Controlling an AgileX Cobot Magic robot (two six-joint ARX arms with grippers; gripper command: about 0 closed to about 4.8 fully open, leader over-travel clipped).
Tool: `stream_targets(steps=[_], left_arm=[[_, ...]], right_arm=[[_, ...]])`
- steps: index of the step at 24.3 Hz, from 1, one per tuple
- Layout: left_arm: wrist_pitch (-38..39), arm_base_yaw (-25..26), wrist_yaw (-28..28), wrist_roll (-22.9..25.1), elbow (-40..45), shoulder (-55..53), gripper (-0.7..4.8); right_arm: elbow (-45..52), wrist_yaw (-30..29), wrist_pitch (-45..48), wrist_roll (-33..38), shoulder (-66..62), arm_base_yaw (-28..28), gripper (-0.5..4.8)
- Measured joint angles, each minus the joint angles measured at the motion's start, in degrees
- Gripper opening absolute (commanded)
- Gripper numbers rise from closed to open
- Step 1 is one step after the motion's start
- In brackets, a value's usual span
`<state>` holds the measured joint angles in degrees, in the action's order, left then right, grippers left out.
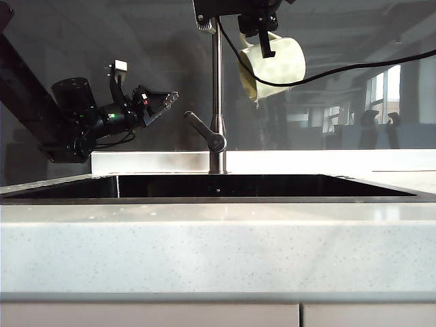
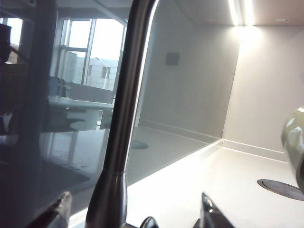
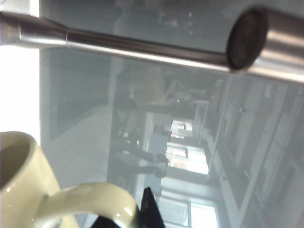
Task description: Pick up the mug next to the sink, go to the faucet to get some water, pour the water into the sink, and finally put the mug back to its place.
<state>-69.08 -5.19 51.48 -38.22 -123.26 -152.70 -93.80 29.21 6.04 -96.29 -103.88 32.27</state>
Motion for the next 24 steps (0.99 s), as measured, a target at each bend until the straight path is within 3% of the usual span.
stream_targets(steps=[7,11,17,18,21,24], left_arm=[[6.49,-0.04,0.00,0.00,-0.02,0.00,3.40],[11.21,-0.04,0.00,0.00,-0.02,0.00,3.40],[16.33,-0.04,-0.02,0.00,-0.02,0.00,3.40],[16.17,-0.04,-0.02,0.00,-0.02,0.00,3.40],[14.95,-0.04,-0.02,-0.02,-0.02,0.00,3.40],[12.52,-0.04,-0.02,-0.02,-0.02,0.00,3.40]], right_arm=[[0.00,0.66,0.00,0.24,0.00,0.22,-0.06],[0.00,1.75,0.00,8.85,0.00,-0.28,-0.06],[-0.02,6.16,-7.45,48.83,0.33,-4.09,-0.06],[-0.02,6.10,-8.70,52.28,0.33,-4.70,-0.06],[0.02,-1.07,-15.85,71.89,0.68,-8.90,-0.06],[0.26,-8.57,-18.38,82.44,0.68,-12.48,-0.06]])
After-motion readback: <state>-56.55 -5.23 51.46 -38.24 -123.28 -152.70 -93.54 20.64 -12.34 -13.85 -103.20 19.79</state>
